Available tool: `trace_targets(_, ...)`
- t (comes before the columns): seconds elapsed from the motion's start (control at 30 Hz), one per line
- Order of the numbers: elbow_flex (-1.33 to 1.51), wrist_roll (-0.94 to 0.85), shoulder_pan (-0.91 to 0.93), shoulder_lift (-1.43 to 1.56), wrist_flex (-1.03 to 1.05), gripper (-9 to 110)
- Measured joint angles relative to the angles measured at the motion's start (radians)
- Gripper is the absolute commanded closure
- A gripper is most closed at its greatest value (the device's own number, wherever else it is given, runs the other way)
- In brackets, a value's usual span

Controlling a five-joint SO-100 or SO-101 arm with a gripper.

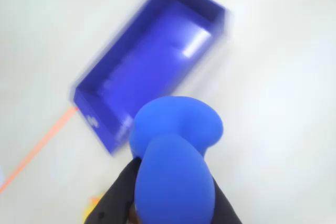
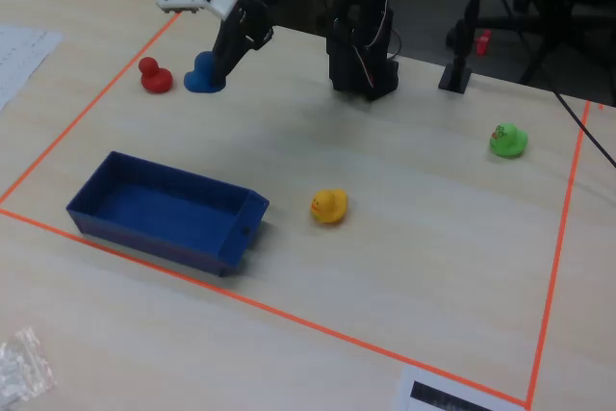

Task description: Grasp blue duck and put it into box.

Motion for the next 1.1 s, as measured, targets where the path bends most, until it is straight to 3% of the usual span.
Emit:
trace_targets(0.17, -0.149, 0.021, -0.063, -0.291, -0.153, 99)
trace_targets(0.4, -0.426, 0.021, -0.061, -0.69, -0.202, 96)
trace_targets(0.63, -0.492, -0.006, -0.063, -0.899, -0.31, 69)
trace_targets(0.73, -0.492, -0.017, -0.061, -0.9, -0.313, 67)
trace_targets(0.77, -0.489, -0.017, -0.063, -0.9, -0.314, 69)
trace_targets(0.9, -0.36, -0.017, -0.064, -0.781, -0.311, 100)
trace_targets(1.1, 0.028, -0.034, -0.117, -0.321, -0.264, 101)
